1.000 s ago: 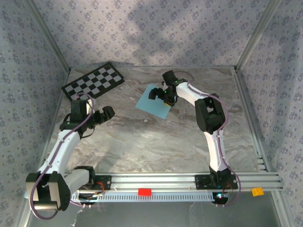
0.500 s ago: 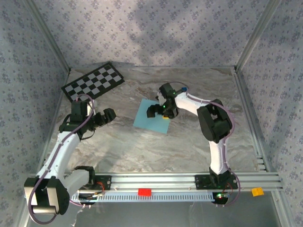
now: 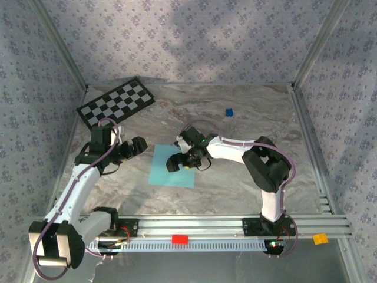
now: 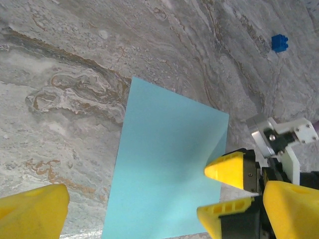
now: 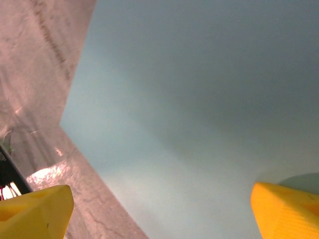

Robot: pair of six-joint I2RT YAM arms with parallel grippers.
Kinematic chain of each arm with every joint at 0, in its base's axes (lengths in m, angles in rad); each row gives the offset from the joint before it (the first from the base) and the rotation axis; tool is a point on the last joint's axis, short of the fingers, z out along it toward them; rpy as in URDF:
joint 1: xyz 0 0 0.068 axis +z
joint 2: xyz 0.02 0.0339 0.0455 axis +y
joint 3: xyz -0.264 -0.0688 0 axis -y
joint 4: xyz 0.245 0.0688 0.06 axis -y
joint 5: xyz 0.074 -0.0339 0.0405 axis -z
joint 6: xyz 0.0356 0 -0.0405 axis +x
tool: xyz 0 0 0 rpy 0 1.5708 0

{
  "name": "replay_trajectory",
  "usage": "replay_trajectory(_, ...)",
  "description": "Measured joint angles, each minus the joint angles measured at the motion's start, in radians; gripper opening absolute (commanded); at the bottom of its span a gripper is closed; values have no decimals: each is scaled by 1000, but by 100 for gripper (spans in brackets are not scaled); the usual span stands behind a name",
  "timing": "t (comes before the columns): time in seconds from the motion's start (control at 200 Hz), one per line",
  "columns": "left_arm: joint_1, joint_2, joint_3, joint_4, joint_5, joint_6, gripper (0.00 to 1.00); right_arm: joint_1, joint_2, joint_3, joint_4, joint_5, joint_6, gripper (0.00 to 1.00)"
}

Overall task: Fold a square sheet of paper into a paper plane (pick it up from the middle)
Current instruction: Move the square sheet of paper to the center of the table, then first fold the square sheet of paper in half at the center of the table.

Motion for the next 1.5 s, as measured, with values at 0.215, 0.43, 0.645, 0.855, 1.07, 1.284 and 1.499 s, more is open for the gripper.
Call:
replay_trajectory(0.215,-146,97,53,-44,-60,0,96,-42,-237,-113,85,140,15,100)
replay_trajectory(0.43,-330,353,237,-145,-204,1,94,-66,-552,-304,127,436,29,100)
replay_trajectory(0.645,-476,601,430,-227,-300,1,95,-212,-678,-420,107,479,155,100)
replay_trajectory(0.855,-559,790,554,-322,-365,0,95,-296,-732,-521,107,383,192,100)
replay_trajectory(1.07,-583,894,633,-381,-381,-16,95,-291,-734,-523,106,344,192,100)
replay_trajectory(1.284,-583,949,667,-399,-392,-35,96,-272,-731,-523,106,336,192,100)
replay_trajectory(1.499,-583,977,671,-405,-401,-53,96,-265,-702,-523,107,322,192,100)
